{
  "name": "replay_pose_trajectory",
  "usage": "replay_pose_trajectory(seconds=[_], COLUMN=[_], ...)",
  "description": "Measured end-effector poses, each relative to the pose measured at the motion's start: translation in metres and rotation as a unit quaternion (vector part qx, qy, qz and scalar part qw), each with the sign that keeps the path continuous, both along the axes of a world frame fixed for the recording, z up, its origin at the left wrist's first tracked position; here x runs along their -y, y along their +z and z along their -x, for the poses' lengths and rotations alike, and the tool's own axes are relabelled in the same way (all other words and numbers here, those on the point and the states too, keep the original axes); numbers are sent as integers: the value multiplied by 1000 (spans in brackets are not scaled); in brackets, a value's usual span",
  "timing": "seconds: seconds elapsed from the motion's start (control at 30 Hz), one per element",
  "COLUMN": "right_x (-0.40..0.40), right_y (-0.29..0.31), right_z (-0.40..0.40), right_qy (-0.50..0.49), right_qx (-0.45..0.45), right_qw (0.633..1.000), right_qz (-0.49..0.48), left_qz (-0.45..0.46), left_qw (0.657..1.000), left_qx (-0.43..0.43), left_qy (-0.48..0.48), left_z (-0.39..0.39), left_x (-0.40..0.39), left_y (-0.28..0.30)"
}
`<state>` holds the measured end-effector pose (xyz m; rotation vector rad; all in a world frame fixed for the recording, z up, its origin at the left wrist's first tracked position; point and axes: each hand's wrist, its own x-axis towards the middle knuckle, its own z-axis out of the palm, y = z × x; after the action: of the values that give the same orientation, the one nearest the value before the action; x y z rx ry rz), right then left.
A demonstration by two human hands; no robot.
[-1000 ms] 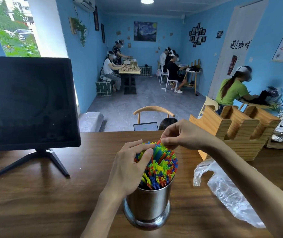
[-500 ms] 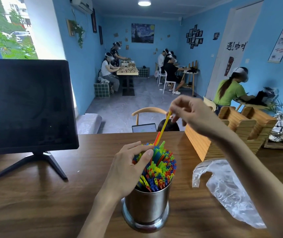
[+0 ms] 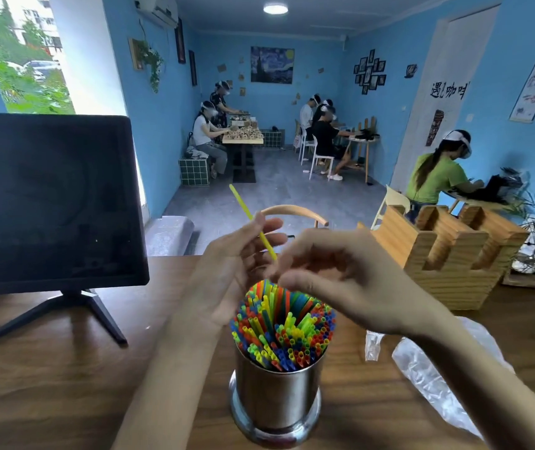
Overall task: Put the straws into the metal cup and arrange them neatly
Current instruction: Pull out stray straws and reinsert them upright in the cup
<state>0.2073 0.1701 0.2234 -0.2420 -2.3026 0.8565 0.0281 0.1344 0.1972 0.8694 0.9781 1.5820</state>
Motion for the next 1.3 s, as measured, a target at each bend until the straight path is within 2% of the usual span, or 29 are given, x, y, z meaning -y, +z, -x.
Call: replay_pose_trajectory(seconds=[0.07,0.13,0.17,0.2,0.27,0.33,0.4,0.6,0.73,0.8,0.9,1.0,1.13,1.17,1.3], right_x=[-9,-31,-45,-57,-73,-77,-78,-84,-78,-71,-59,-51,-50,-51,-50], right_y=[-5,-14,-21,-28,-45,-60,-66,-58,-31,-16,4,15,5,-2,-25], right_z=[-7,-15,-17,-17,-12,-6,0,8,8,9,7,2,-1,0,7], right_qy=[5,-60,-118,-171,-221,-226,-208,-200,-179,-161,-127,-96,-11,-3,-49], right_qx=[19,-51,-71,-59,34,120,135,44,-65,-116,-160,-168,-73,-55,-49], right_qw=[998,987,979,974,967,962,963,973,974,970,966,971,990,991,990], right_qz=[60,142,150,139,121,100,104,108,120,139,158,143,117,119,125], left_qz=[-26,-69,-86,-101,-125,-127,-126,-141,-139,-132,-126,-170,-206,-215,-164], left_qw=[999,989,976,962,941,925,911,862,787,775,783,836,909,912,857], left_qx=[1,-100,-160,-208,-278,-334,-375,-478,-593,-615,-609,-520,-354,-336,-461], left_qy=[18,85,122,145,146,126,119,88,95,62,18,44,74,95,161], left_z=[5,9,11,11,10,5,3,8,12,12,12,13,5,5,7], left_x=[2,7,9,11,14,15,14,10,4,5,7,10,11,9,0], left_y=[1,0,-2,-5,-10,-18,-24,-44,-52,-53,-53,-49,-44,-44,-50])
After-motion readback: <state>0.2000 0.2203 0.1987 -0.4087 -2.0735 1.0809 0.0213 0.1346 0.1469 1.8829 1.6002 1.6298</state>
